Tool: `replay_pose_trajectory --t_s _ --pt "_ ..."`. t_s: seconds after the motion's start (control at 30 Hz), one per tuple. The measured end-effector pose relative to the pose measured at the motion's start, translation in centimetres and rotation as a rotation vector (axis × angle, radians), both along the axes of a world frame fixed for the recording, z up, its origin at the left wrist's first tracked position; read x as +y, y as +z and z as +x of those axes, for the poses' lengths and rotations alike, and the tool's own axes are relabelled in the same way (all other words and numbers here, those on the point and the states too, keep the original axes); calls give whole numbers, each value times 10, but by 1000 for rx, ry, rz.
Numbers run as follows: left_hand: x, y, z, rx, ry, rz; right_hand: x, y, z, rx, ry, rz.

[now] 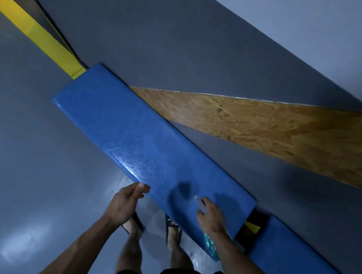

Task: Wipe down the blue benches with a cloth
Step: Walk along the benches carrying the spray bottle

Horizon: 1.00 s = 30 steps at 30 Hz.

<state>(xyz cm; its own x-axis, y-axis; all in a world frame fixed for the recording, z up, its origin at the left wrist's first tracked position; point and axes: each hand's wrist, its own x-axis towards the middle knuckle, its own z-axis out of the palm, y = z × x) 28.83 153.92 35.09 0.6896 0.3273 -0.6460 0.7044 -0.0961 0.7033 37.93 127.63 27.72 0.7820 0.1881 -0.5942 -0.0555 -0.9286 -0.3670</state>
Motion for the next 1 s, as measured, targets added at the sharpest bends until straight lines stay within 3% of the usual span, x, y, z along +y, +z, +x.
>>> replay_pose_trajectory --t_s 0.23,0.37,0.5,0.6,0.8,1.0 --pt "49 -5 -18 11 -3 -15 46 -12 -63 150 91 -89" --pt "78 -6 -27 5 -9 -24 70 -11 -54 113 -107 -87" --pt "105 -5 -32 -10 -17 -37 86 -1 -17 43 -394 45" --pt "124 -7 -35 -14 -41 -37 96 7 14 -28 -452 39" --pt "165 -11 -39 -18 -77 7 126 17 45 -56 -399 -81" --pt "199 -13 -48 -36 -82 29 182 12 -8 -2 -302 -64"
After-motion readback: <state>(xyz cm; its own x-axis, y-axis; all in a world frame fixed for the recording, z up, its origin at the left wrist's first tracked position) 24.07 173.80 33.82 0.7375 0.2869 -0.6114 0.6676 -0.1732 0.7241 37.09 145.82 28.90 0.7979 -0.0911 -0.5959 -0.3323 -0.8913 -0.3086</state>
